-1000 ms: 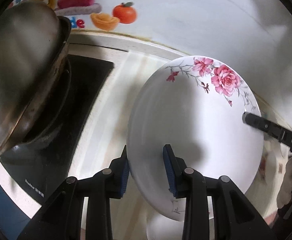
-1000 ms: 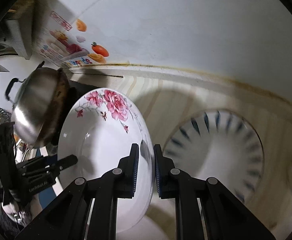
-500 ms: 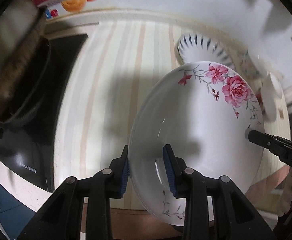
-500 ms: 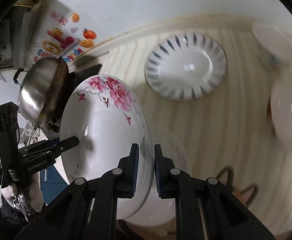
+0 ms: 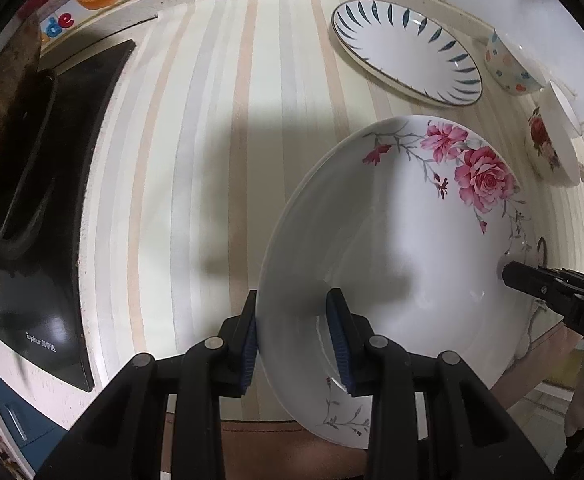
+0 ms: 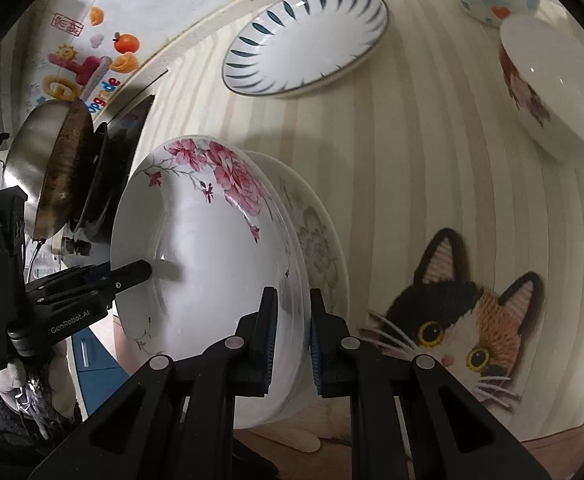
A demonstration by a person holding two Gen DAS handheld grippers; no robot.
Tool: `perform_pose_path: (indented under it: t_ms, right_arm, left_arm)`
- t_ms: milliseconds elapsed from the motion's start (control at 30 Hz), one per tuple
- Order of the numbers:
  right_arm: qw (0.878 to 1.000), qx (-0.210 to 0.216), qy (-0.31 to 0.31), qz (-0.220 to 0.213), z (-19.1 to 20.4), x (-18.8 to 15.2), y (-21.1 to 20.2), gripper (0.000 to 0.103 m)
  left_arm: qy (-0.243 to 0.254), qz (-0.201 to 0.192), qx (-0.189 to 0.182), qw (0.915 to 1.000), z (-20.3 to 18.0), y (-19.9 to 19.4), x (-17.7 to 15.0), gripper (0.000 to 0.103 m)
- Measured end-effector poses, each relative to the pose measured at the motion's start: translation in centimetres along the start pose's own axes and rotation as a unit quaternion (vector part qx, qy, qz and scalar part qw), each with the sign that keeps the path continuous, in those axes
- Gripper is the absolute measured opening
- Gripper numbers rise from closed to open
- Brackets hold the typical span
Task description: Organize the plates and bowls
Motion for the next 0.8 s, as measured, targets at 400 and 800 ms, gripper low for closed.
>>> perform_pose_path:
  t_ms: [400,800]
  right_arm:
    - [1.000,-0.018,-0.002,0.004,-0.1,0.4,0.8,0.016]
    - [1.000,-0.028,0.010,0.009,-0.1,0.3,0.4,0.017]
  left_arm:
    - [0.029,0.009,0.030,0.9991,-0.9,1.3,-0.1,0.030]
    - [0.030,-0.001,0.033,0.9990,-1.0,0.6,-0.3,0.030]
Point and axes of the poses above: each gripper's, at about its wrist camera, not at the fingertips, and y roughly the way its jaws point, z to its left, x to its top, the point moved 4 cm from there along y, roughly the way its jaws point, and after that the axes turned 5 degrees about x, right-handed, at the moved point
